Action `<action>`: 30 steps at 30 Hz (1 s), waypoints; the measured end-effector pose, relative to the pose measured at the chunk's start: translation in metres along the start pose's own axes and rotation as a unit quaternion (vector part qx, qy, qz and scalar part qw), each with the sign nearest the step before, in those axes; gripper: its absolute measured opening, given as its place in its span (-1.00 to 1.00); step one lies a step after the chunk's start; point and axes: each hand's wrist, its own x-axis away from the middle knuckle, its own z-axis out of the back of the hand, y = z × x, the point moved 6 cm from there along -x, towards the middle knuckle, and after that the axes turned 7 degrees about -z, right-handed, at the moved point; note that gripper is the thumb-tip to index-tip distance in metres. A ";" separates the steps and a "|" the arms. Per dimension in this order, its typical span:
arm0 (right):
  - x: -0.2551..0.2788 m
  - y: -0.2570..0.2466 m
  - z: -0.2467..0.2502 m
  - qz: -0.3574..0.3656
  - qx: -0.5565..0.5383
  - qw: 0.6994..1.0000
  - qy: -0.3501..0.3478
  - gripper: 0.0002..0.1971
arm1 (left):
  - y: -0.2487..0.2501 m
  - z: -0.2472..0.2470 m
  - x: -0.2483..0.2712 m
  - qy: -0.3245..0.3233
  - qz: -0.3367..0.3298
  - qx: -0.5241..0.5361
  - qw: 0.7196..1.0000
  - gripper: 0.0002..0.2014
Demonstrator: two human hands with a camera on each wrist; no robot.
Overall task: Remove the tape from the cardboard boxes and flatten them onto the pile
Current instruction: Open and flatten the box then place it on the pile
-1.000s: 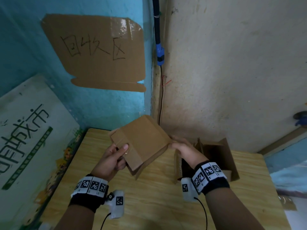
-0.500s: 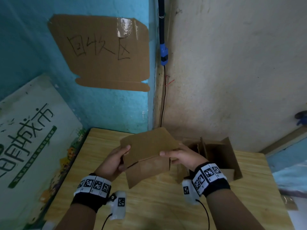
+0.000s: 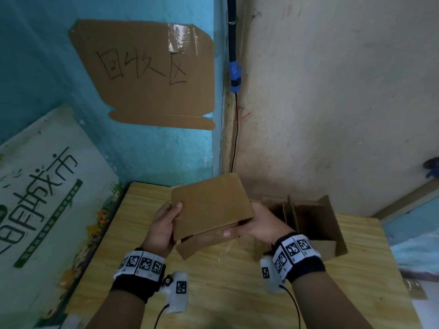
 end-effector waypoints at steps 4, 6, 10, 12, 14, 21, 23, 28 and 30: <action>-0.001 0.006 0.009 0.011 -0.036 0.996 0.082 -0.54 | -0.003 -0.004 -0.002 -0.007 0.014 0.015 1.000 -0.63; -0.004 0.013 0.021 0.011 -0.068 0.986 0.149 -0.48 | -0.004 -0.006 -0.001 -0.017 0.015 0.027 0.999 -0.62; -0.012 0.017 0.031 0.008 -0.062 0.987 0.148 -0.23 | -0.008 -0.009 0.001 -0.024 0.016 0.048 0.998 -0.57; -0.010 0.010 0.029 0.032 -0.084 0.988 0.123 -0.52 | -0.011 -0.008 0.001 -0.016 0.025 0.051 0.998 -0.44; -0.009 0.005 0.028 0.049 -0.091 0.988 0.115 -0.70 | -0.014 -0.008 0.001 -0.021 0.047 0.066 0.997 -0.39; -0.004 0.004 0.032 0.056 -0.091 0.989 0.103 -0.73 | -0.009 -0.007 -0.007 -0.068 0.002 0.012 0.998 -0.61; -0.002 0.002 0.034 0.060 -0.094 0.989 0.095 -0.76 | -0.002 0.005 -0.014 -0.032 -0.055 -0.084 0.994 -0.61; 0.002 0.001 0.033 0.064 -0.079 0.993 0.058 -0.72 | -0.002 0.018 -0.029 0.018 -0.066 -0.142 0.988 -0.64; 0.003 0.000 0.030 0.059 -0.078 0.994 0.046 -0.70 | -0.005 0.017 -0.032 0.011 -0.046 -0.144 0.988 -0.66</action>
